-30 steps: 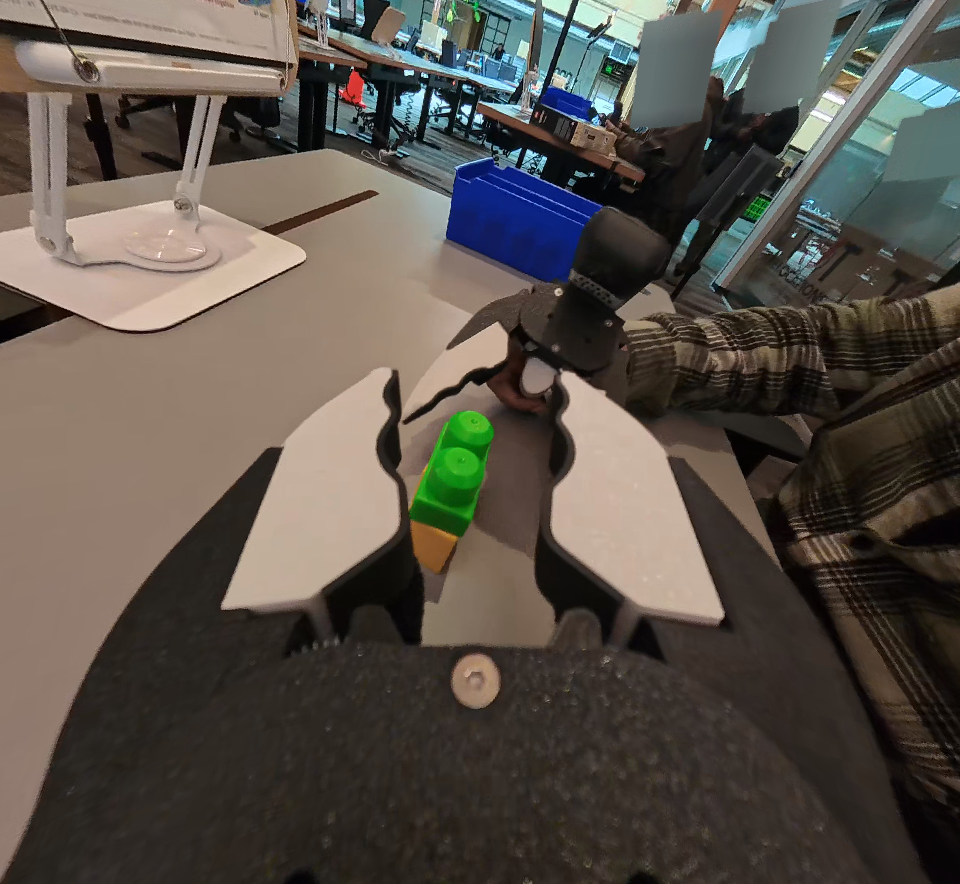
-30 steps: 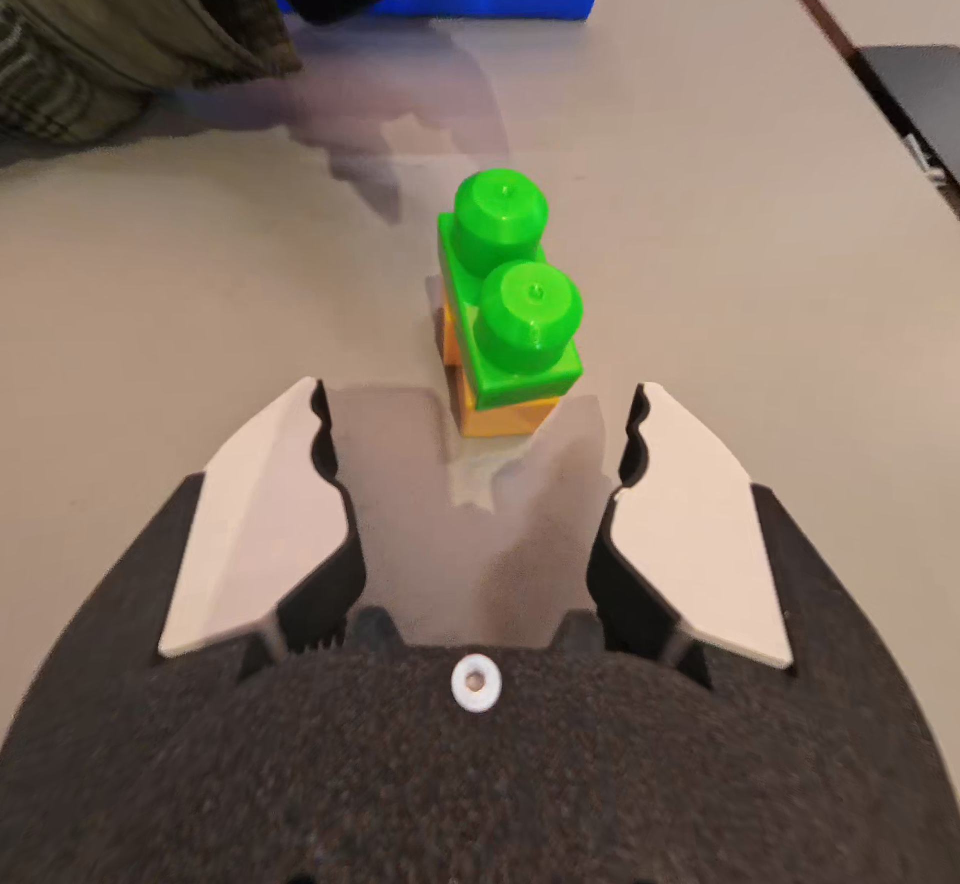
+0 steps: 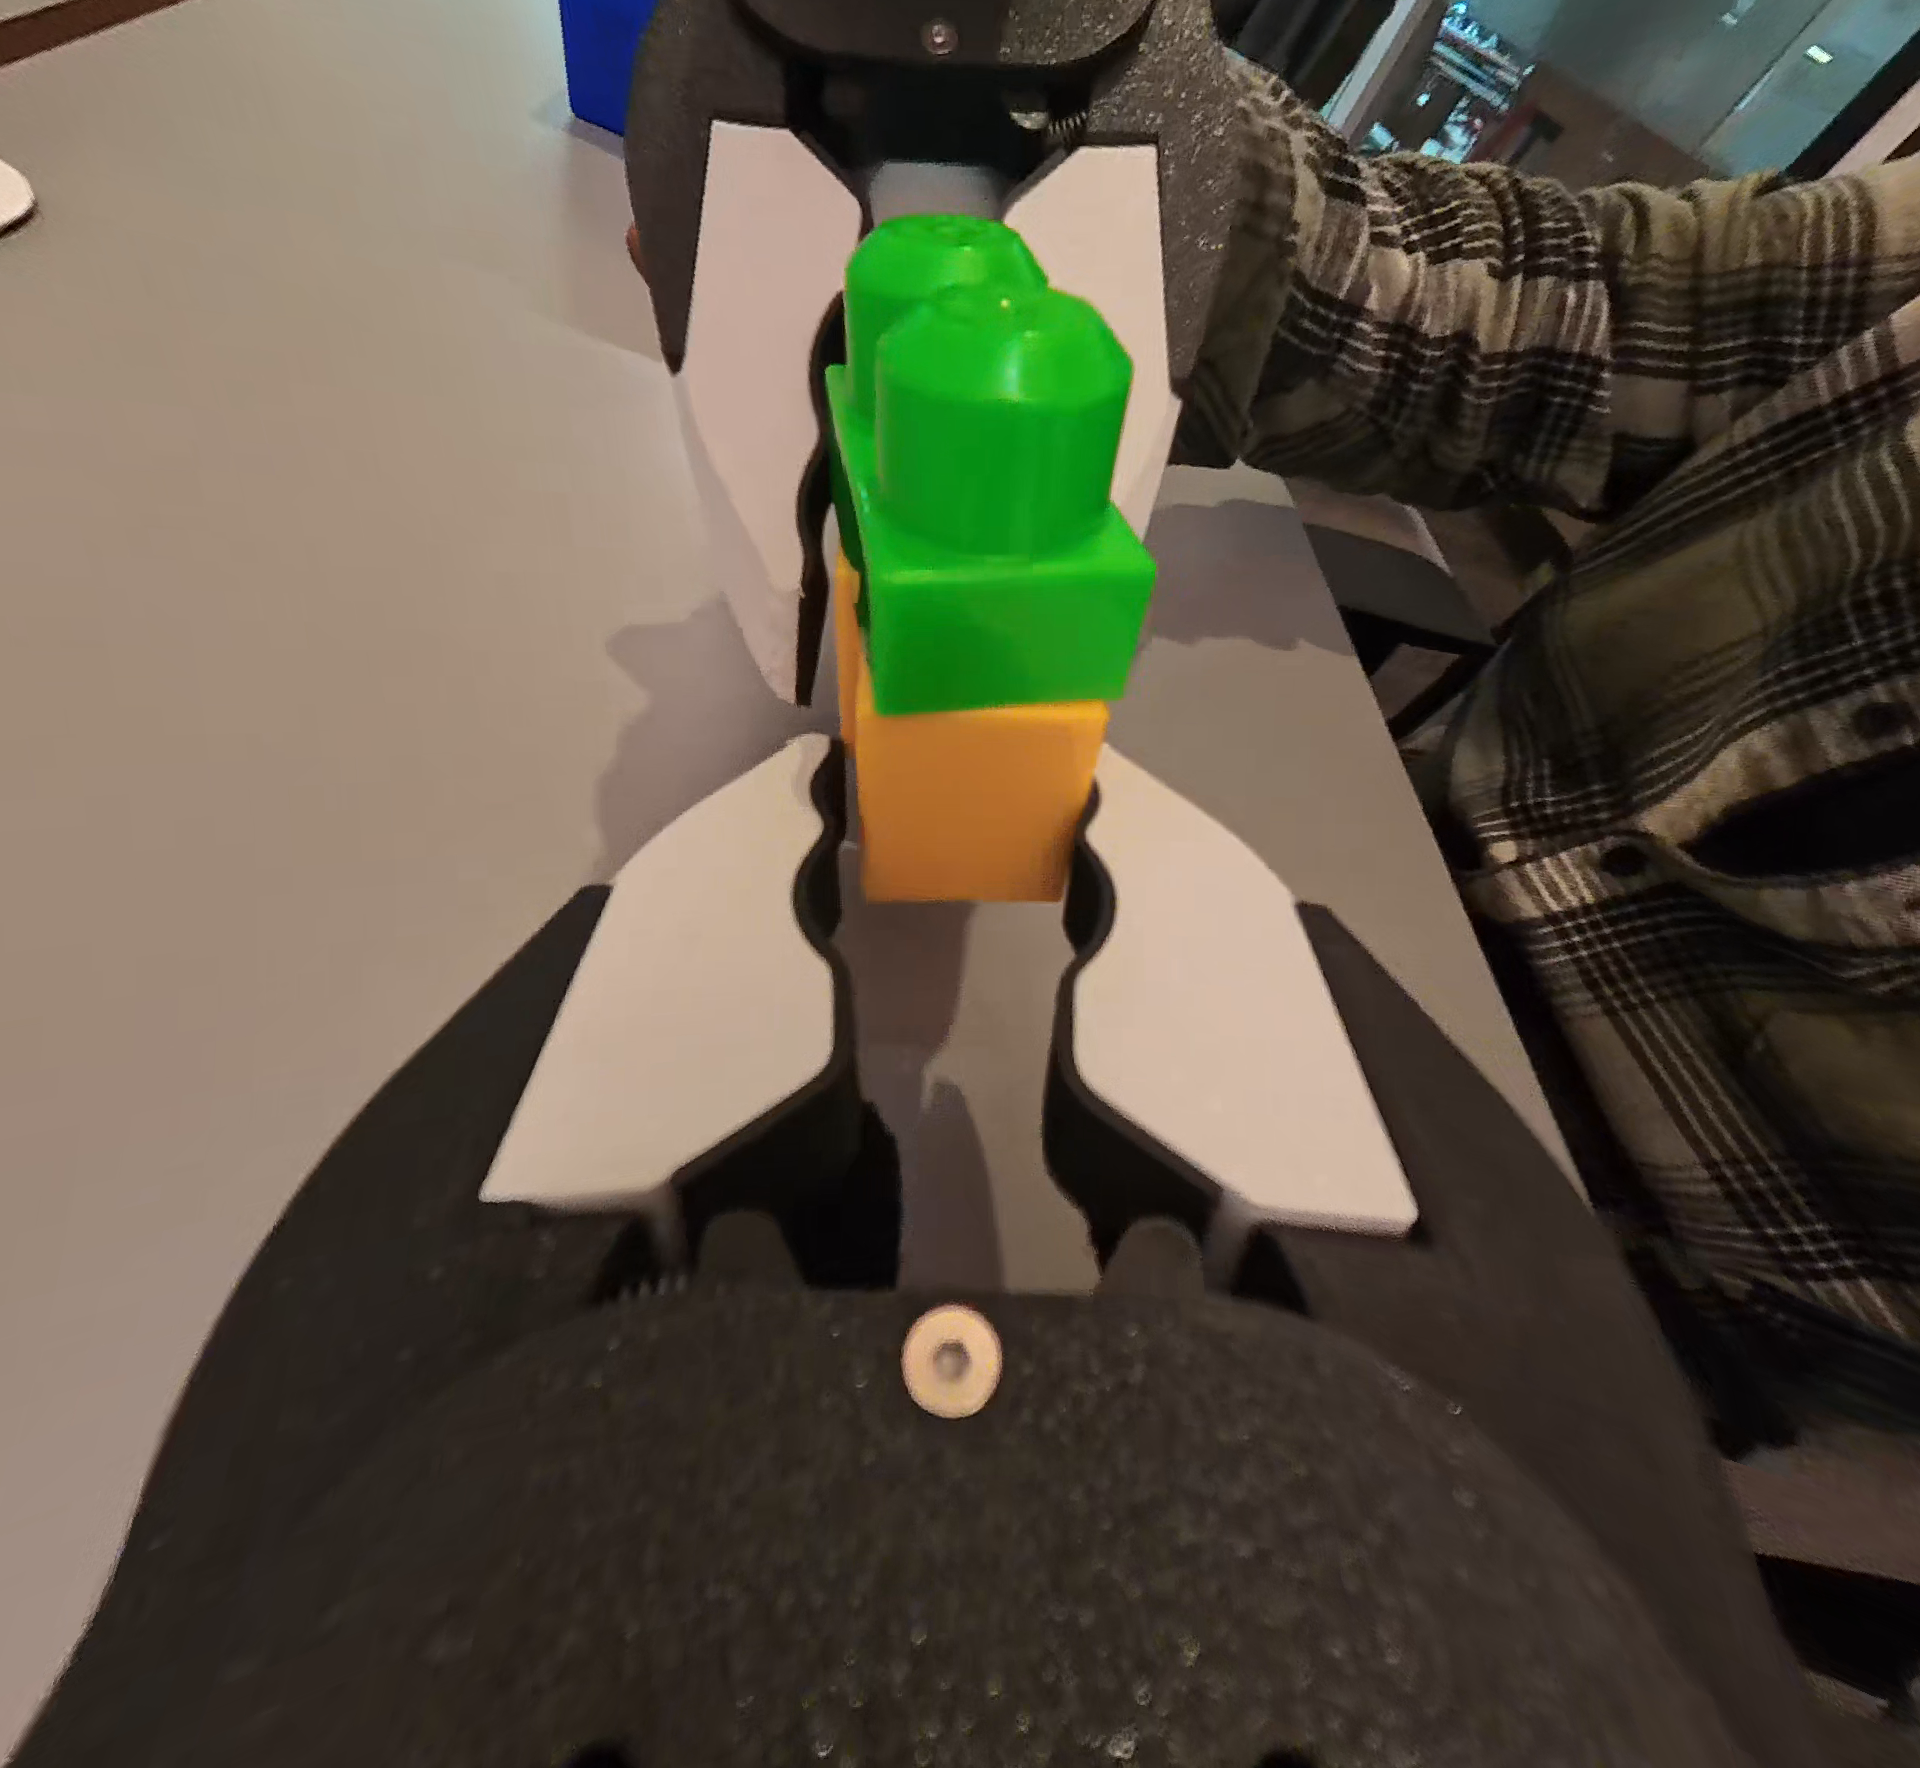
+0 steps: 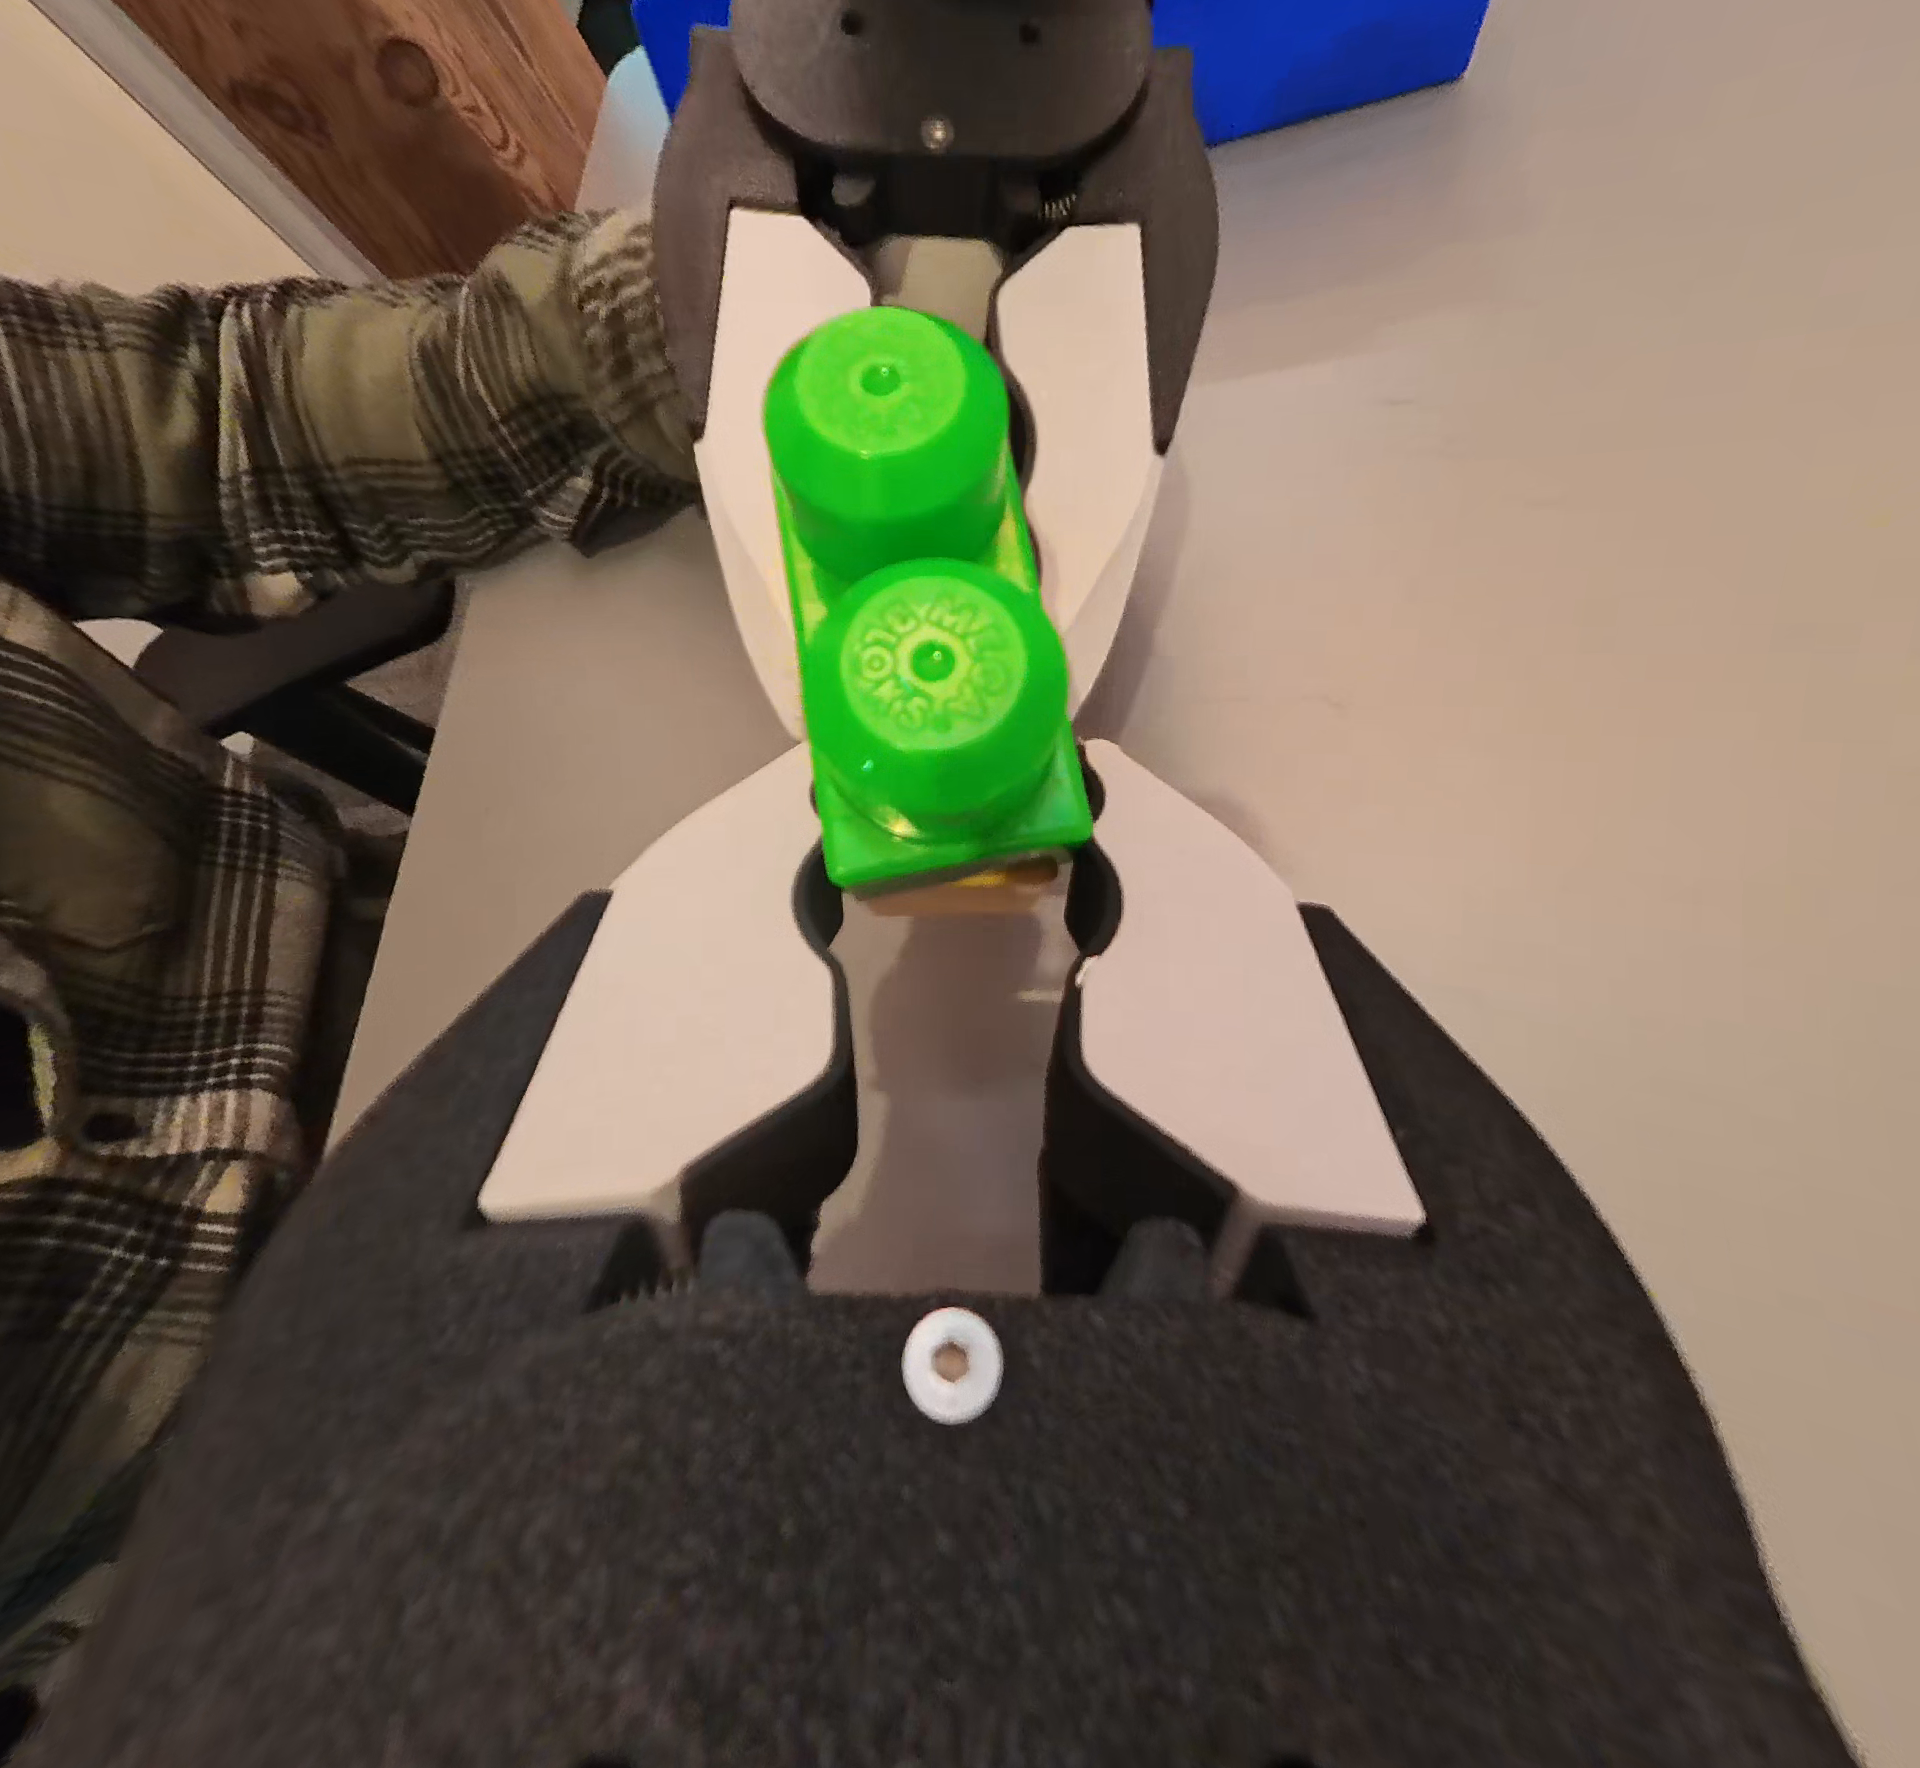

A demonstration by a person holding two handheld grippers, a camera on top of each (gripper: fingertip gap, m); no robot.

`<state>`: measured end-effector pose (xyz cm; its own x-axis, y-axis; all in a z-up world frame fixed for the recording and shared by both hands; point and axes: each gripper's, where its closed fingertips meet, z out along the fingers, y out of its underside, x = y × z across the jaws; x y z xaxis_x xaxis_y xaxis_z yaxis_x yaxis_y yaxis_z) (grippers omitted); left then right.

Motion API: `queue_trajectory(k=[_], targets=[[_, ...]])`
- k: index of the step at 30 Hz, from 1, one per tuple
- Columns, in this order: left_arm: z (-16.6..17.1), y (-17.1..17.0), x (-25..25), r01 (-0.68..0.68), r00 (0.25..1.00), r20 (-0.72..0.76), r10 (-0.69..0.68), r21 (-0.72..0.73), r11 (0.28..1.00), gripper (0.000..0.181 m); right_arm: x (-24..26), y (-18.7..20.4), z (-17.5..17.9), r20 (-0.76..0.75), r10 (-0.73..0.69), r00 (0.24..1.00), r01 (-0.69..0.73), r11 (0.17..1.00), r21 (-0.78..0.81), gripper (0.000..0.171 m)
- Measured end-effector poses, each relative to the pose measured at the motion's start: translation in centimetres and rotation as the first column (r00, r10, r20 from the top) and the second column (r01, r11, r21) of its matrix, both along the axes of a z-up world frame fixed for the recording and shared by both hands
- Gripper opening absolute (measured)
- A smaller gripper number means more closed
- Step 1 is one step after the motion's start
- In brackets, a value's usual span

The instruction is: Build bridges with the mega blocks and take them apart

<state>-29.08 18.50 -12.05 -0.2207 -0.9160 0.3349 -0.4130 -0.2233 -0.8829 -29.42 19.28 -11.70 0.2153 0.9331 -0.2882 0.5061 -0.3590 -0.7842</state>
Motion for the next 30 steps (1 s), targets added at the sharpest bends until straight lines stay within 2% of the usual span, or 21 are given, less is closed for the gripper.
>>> queue_trajectory(k=[8,16,20,26,29,30], targets=[[0.8,0.6,-0.1,-0.105,0.994,-0.002,0.106,0.151,0.983,0.034,-0.1,0.2,1.0,-0.023,-0.072,0.997,0.072,0.997,0.017,0.039],[1.5,1.0,0.4,-0.161,0.987,0.044,0.156,0.157,0.974,0.034,0.2,0.4,2.0,-0.021,-0.147,0.989,0.148,0.988,0.035,0.038],[1.8,0.8,0.4,-0.144,0.988,0.072,0.137,0.101,0.984,0.034,0.1,0.2,2.0,-0.059,-0.165,0.985,0.166,0.986,0.021,0.039],[3.3,0.1,1.4,-0.109,0.978,0.178,0.110,-0.017,0.994,0.035,0.1,0.0,4.8,-0.257,-0.110,0.960,0.119,0.993,0.022,0.040],[3.4,-0.6,1.4,-0.056,0.977,0.202,0.066,-0.058,0.997,0.035,0.0,-0.5,5.0,-0.265,-0.071,0.962,0.085,0.996,0.042,0.049],[3.6,-0.8,1.3,-0.041,0.976,0.213,0.056,-0.073,0.996,0.035,0.1,-0.3,5.1,-0.261,-0.076,0.962,0.093,0.994,0.054,0.059]])
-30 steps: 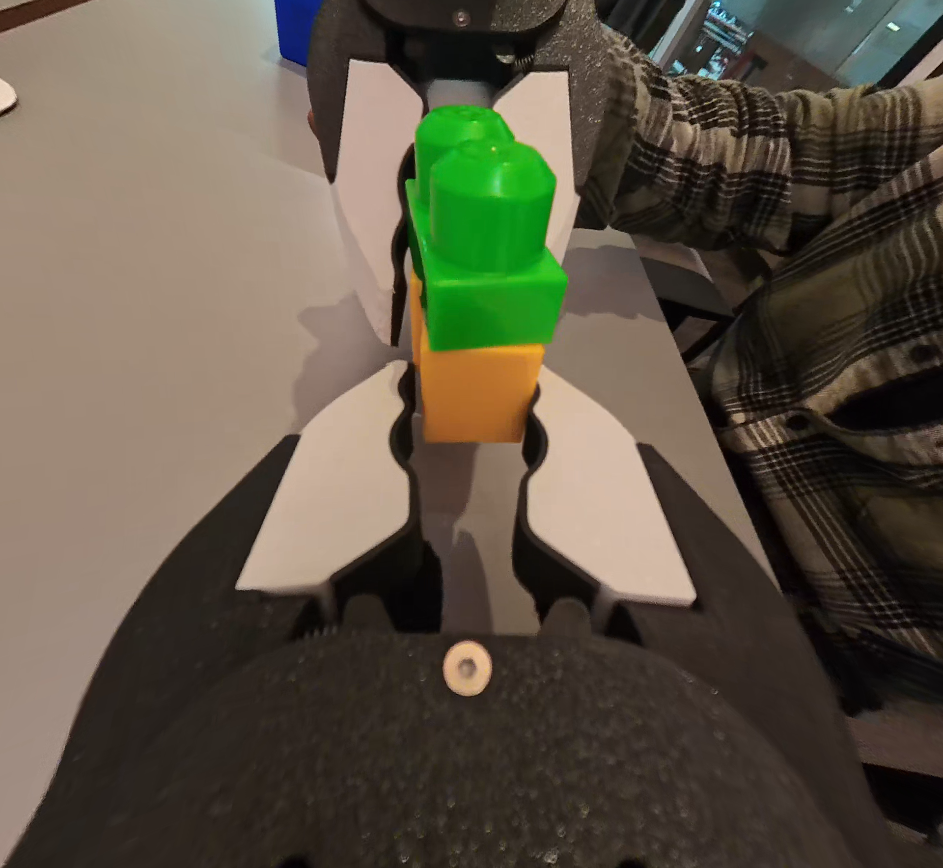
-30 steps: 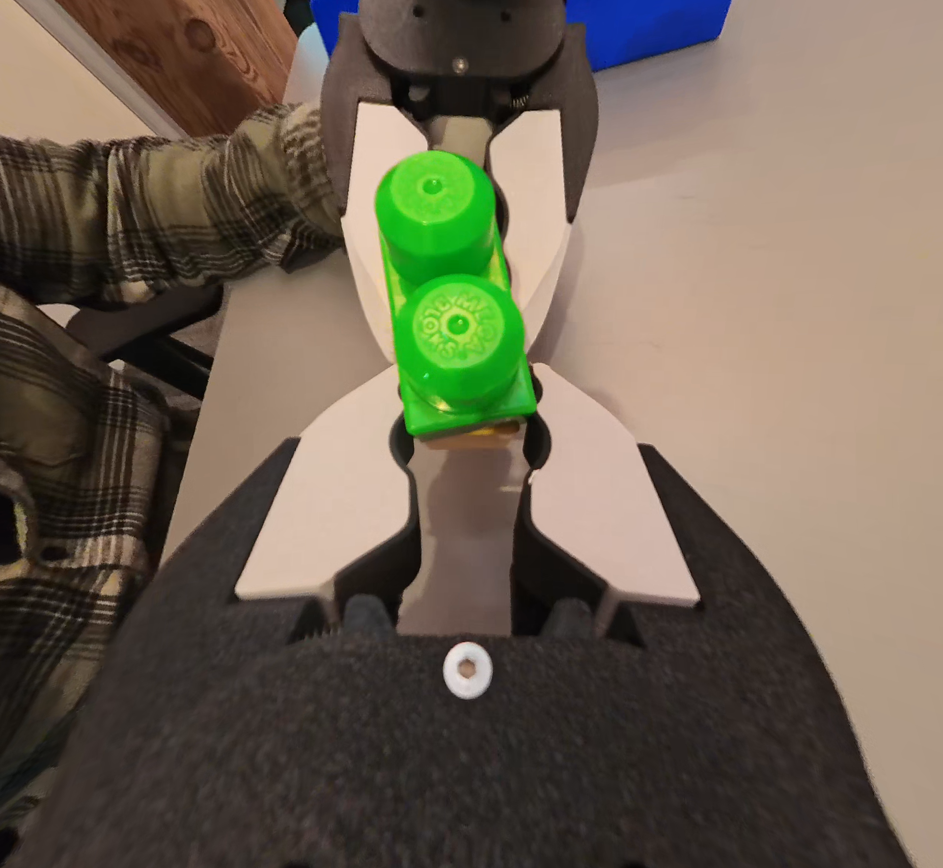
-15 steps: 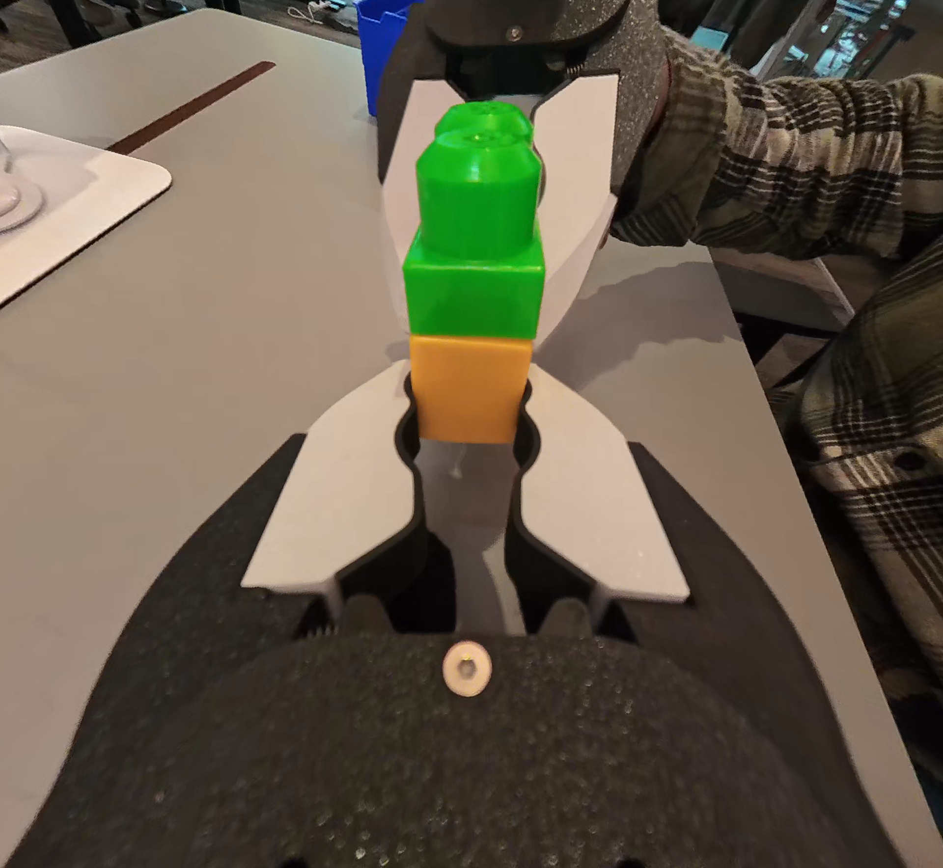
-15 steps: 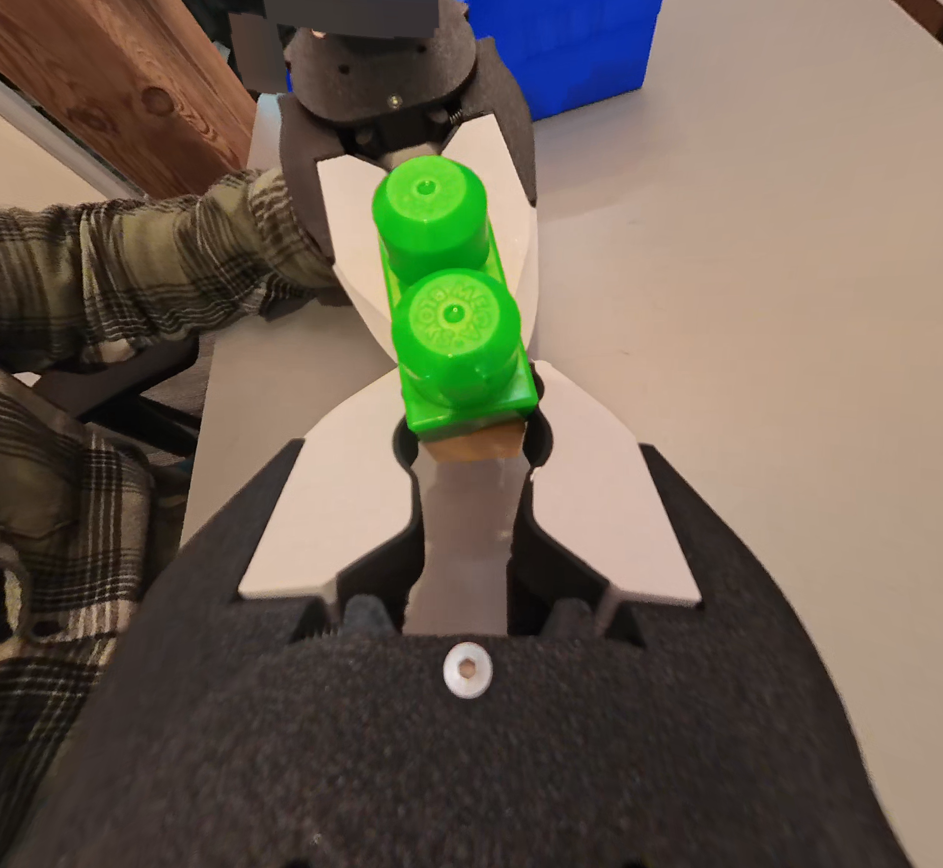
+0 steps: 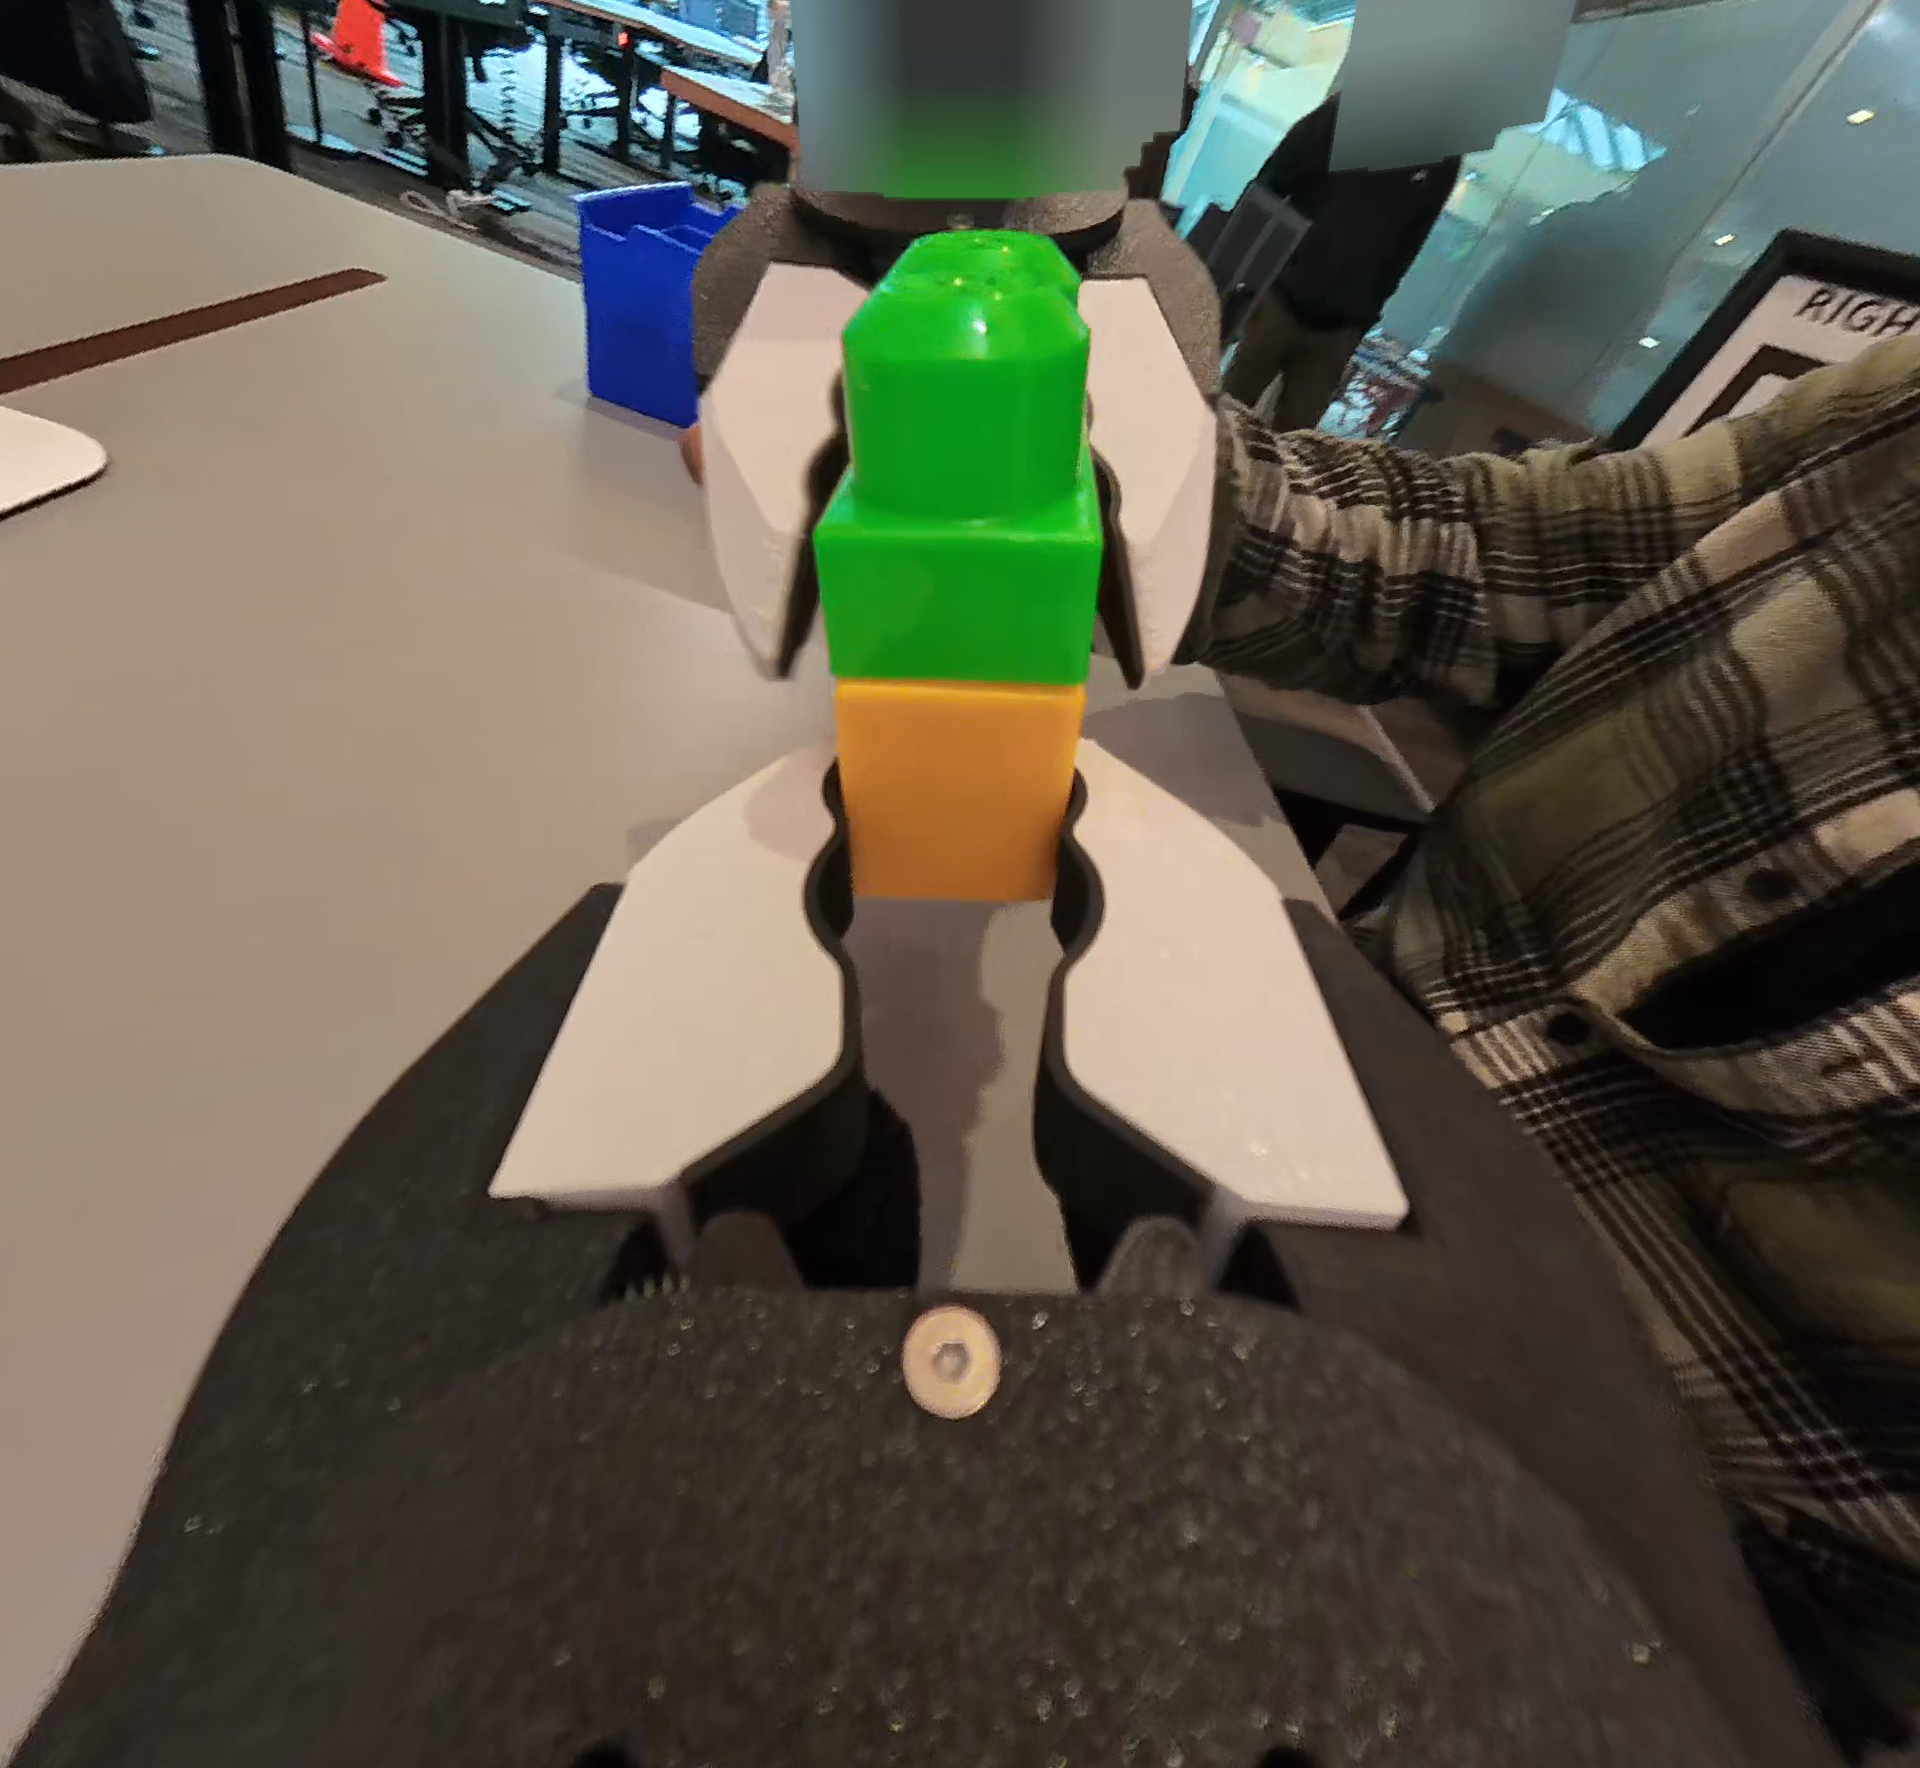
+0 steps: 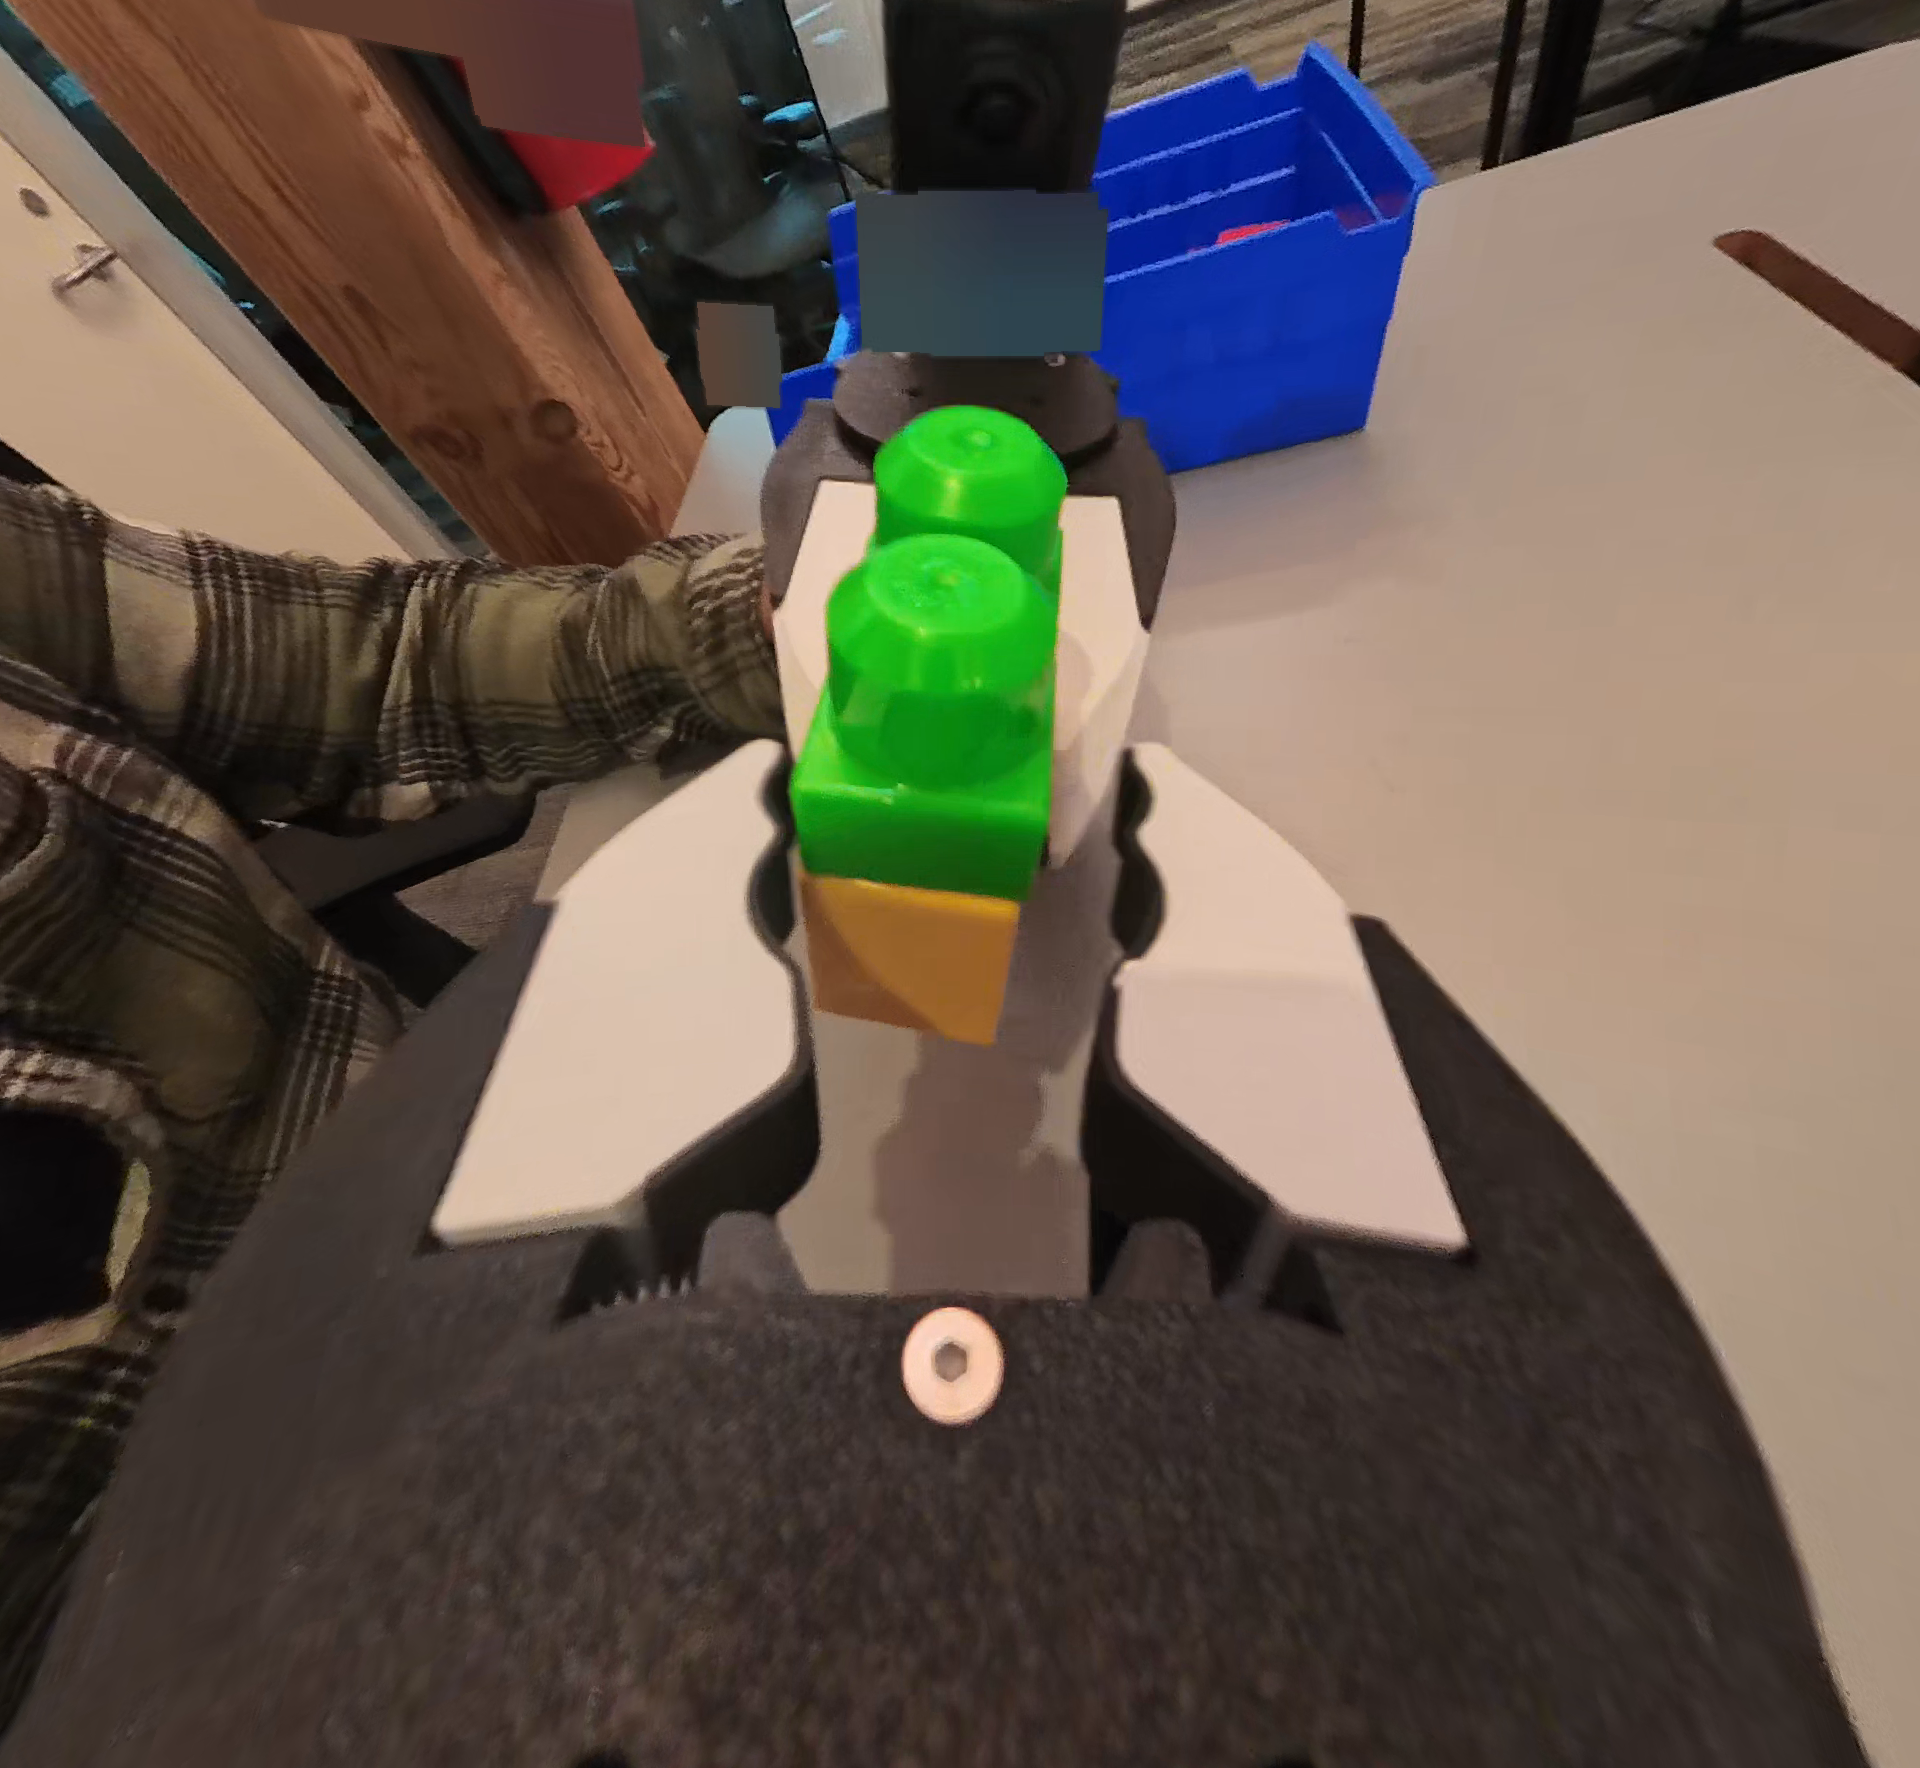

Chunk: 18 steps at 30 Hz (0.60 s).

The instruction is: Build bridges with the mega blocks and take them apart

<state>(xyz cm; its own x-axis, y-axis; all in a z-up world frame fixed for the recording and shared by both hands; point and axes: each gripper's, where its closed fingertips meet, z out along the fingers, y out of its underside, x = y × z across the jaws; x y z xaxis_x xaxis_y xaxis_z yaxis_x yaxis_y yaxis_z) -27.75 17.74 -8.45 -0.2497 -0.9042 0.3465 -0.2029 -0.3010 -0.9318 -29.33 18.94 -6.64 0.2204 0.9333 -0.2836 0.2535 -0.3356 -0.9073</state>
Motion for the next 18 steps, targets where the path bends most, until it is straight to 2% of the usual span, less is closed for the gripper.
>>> queue_trajectory(k=[1,2,4,9,11,18], targets=[[0.2,0.0,-0.1,0.004,1.000,0.012,-0.004,-0.008,1.000,0.036,0.3,0.1,0.0,0.014,-0.009,1.000,0.009,1.000,0.006,0.071],[0.5,0.0,-0.2,0.003,1.000,0.025,-0.003,-0.014,1.000,0.035,0.6,0.2,-0.1,0.025,-0.015,1.000,0.015,1.000,0.013,0.075],[0.9,0.1,-0.5,0.003,0.999,0.046,-0.002,-0.036,0.999,0.036,1.4,0.1,0.1,0.018,-0.033,0.999,0.032,0.999,0.033,0.077],[0.9,0.3,-0.3,0.005,0.999,0.045,-0.001,-0.092,0.996,0.035,2.0,-0.4,-0.5,0.017,-0.047,0.999,0.046,0.997,0.064,0.054],[0.6,0.2,0.0,-0.002,0.999,0.032,0.005,-0.093,0.996,0.036,1.7,-1.0,-0.5,0.000,-0.015,1.000,0.015,0.999,0.052,0.038],[0.6,-0.5,0.2,0.025,0.999,0.024,-0.023,-0.117,0.993,0.035,1.8,-1.3,-0.6,-0.109,-0.012,0.994,0.012,1.000,-0.006,0.035]])
